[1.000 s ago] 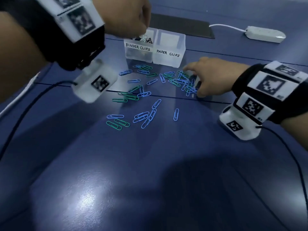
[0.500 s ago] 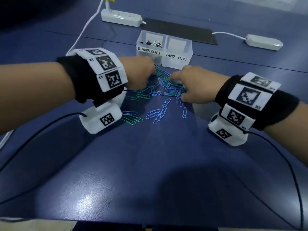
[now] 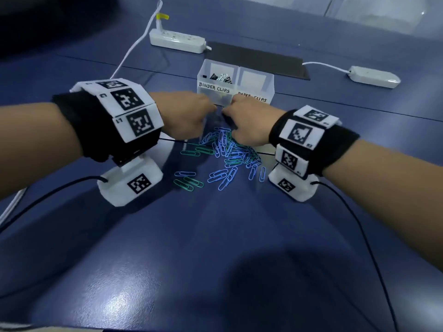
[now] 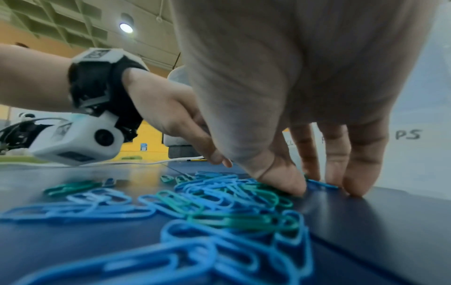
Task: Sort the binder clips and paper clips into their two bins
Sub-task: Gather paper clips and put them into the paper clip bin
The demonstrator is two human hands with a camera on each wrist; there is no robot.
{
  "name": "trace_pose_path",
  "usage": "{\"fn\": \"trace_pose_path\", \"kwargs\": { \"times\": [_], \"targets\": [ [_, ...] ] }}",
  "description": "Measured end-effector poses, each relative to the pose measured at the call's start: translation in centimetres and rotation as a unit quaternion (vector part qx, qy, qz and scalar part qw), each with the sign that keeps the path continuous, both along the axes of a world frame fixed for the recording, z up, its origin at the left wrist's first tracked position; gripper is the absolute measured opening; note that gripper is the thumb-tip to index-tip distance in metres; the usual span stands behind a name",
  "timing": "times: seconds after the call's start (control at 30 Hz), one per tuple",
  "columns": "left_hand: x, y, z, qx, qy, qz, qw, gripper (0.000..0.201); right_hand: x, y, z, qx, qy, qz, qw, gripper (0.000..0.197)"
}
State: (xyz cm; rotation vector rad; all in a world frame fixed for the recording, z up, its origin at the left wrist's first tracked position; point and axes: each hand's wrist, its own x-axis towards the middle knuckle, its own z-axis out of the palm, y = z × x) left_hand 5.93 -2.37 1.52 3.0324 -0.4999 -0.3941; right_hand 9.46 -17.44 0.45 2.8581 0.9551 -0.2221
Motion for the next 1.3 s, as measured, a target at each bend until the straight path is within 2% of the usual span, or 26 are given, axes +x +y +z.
{"fn": "trace_pose_path", "kwargs": {
  "times": [0.17, 0.3, 0.43, 0.53, 0.63, 0.7, 0.93, 1.07, 1.17, 1.3],
  "targets": [
    [0.3, -0.9, 0.1, -0.023, -0.009, -0.012, 1.0, 0.038, -0.4, -0.6, -0.3, -0.005, -0.007, 0.027, 1.0, 0.031],
    [0.1, -1.1, 1.1, -0.06, -0.066, -0.003, 0.996, 0.038, -2.4, -2.0, -0.1, 0.004, 0.011, 0.079, 0.997, 0.039],
    [-0.9, -0.6, 1.9, -0.036, -0.015, -0.01, 0.999, 0.045, -4.0, -3.3, 1.1, 0.045, 0.047, 0.104, 0.993, 0.052],
    [-2.1, 0.4, 2.0, 0.032, 0.05, -0.046, 0.997, 0.073, -3.5, -3.7, 1.7, 0.081, 0.058, 0.062, 0.993, 0.058],
    [-3.5, 1.5, 1.8, 0.122, 0.121, -0.033, 0.985, 0.11, -3.3, -3.5, 1.1, 0.024, 0.069, 0.042, 0.996, 0.069],
    [-4.2, 1.5, 1.3, 0.144, 0.127, -0.019, 0.981, 0.117, -3.6, -3.2, 0.6, 0.009, 0.079, 0.046, 0.996, 0.065],
    [-4.5, -0.2, 0.8, 0.122, 0.094, -0.035, 0.987, 0.091, -5.5, -4.0, 0.7, 0.029, 0.088, 0.058, 0.994, 0.07],
    [-4.1, -1.1, 0.4, 0.062, 0.052, -0.014, 0.997, 0.075, -5.9, -5.9, 1.3, -0.003, 0.084, 0.005, 0.996, 0.079],
    [-3.4, -1.8, -0.1, 0.014, 0.051, 0.006, 0.999, 0.065, -6.6, -6.0, 0.8, -0.021, 0.091, -0.017, 0.995, 0.065],
    [-2.7, -2.5, -0.3, -0.03, 0.067, 0.024, 0.997, 0.048, -6.6, -3.8, 0.0, 0.025, 0.055, -0.01, 0.998, 0.037]
  ]
}}
